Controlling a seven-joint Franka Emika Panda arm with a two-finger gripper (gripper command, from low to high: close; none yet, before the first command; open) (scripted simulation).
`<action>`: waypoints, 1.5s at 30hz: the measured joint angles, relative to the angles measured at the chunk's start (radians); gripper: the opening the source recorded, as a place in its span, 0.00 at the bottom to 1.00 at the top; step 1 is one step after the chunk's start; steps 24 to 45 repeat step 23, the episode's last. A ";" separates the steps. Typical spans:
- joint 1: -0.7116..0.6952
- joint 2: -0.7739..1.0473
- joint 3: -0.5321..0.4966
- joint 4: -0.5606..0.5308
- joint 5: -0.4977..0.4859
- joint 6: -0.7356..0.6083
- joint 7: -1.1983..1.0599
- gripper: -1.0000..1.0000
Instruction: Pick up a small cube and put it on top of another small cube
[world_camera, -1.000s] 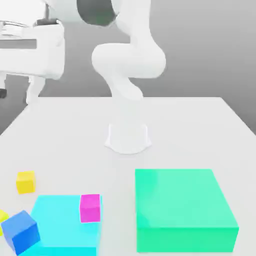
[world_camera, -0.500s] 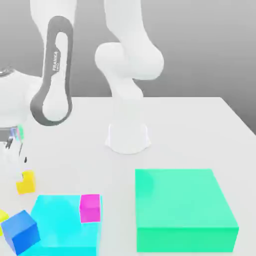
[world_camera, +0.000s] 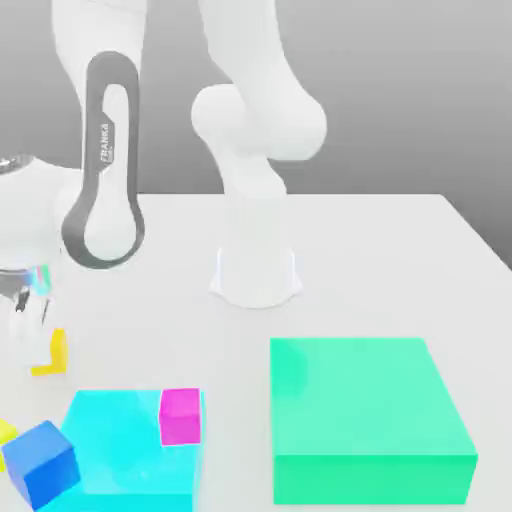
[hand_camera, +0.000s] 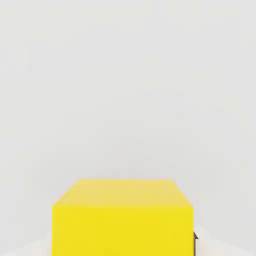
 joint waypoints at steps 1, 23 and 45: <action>0.012 -0.015 0.001 0.017 -0.020 -0.031 0.023 0.00; 0.256 0.118 0.179 0.489 -0.087 -0.365 0.286 1.00; 0.256 0.118 0.179 0.489 -0.087 -0.365 0.286 1.00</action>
